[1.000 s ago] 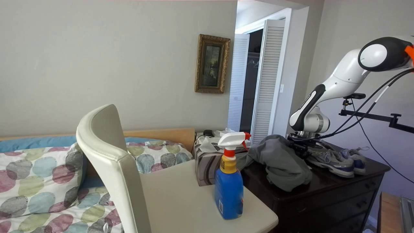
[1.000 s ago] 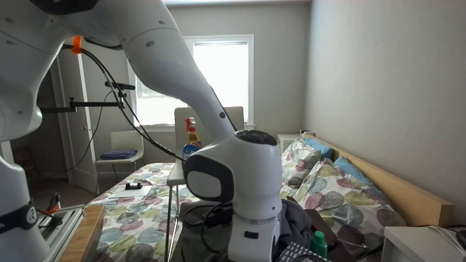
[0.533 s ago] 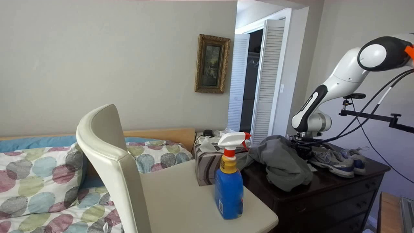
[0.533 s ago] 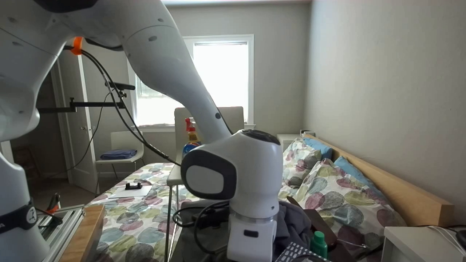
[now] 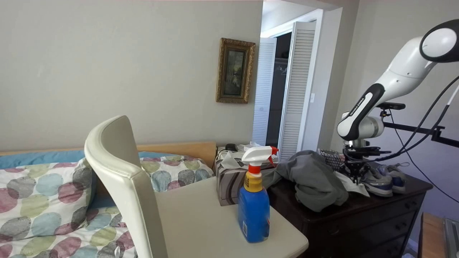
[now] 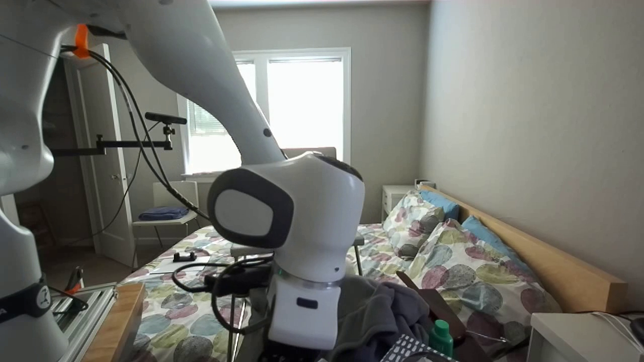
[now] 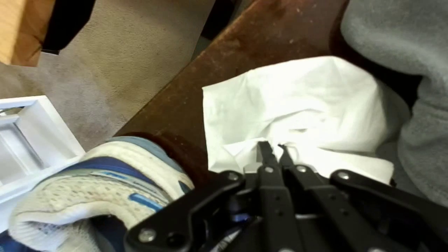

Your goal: Use the white napkin to wipe the nozzle on the spray bottle.

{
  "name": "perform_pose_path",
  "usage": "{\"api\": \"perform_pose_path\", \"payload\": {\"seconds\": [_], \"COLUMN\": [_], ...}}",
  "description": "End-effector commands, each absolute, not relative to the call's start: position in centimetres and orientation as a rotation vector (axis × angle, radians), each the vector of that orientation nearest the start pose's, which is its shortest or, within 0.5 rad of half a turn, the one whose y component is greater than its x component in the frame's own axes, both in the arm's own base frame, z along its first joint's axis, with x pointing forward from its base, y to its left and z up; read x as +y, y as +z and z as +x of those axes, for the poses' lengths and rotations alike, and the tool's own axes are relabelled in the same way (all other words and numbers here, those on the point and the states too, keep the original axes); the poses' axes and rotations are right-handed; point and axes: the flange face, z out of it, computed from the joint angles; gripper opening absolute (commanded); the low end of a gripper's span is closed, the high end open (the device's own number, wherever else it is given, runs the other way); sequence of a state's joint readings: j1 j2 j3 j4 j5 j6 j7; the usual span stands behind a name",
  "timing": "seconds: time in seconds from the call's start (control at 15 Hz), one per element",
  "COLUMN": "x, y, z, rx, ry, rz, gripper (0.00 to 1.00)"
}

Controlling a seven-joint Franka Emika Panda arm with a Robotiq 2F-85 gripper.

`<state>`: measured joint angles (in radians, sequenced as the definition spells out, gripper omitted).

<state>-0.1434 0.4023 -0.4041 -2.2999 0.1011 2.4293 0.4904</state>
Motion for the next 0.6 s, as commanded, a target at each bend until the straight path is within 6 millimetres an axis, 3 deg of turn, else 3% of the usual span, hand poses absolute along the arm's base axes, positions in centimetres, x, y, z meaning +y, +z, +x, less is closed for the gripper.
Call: {"api": "perform_pose_path", "payload": {"seconds": [0.0, 0.4, 0.53], "x": [-26.5, -26.3, -24.8], "y": [22.2, 31.2, 34.1], "z": [38.7, 35.4, 34.9], "rx": [1.529, 1.298, 1.198], "ry": [0.341, 0.245, 0.210], "rz": [-2.725, -2.551, -2.503], "gripper": [0.01, 0.01, 0.01]}}
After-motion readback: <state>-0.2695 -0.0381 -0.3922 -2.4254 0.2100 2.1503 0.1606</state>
